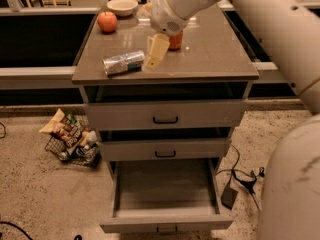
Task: Place redbull can into bottom drawer
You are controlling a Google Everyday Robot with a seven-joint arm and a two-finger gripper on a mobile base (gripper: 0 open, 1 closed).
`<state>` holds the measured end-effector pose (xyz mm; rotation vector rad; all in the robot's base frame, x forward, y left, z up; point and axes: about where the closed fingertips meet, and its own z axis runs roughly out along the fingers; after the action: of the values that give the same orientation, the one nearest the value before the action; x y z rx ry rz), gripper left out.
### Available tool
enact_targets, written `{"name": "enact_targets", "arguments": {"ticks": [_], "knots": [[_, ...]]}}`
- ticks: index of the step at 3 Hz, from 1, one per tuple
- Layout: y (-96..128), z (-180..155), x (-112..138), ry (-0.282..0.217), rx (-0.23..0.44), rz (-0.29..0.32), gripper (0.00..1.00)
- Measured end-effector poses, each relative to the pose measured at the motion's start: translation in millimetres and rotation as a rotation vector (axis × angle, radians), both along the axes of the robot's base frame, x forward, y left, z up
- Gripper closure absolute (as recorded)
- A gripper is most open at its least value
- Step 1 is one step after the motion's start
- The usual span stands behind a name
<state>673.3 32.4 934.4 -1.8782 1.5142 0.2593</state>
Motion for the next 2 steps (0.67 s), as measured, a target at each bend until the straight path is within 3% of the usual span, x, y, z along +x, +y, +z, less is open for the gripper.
{"name": "enact_targets", "arguments": {"ticks": [1, 2], "knots": [[32.2, -19.6, 27.5, 0.01, 0.053, 0.023, 0.0], [54.9, -38.5, 43.5, 0.025, 0.061, 0.039, 0.0]]}}
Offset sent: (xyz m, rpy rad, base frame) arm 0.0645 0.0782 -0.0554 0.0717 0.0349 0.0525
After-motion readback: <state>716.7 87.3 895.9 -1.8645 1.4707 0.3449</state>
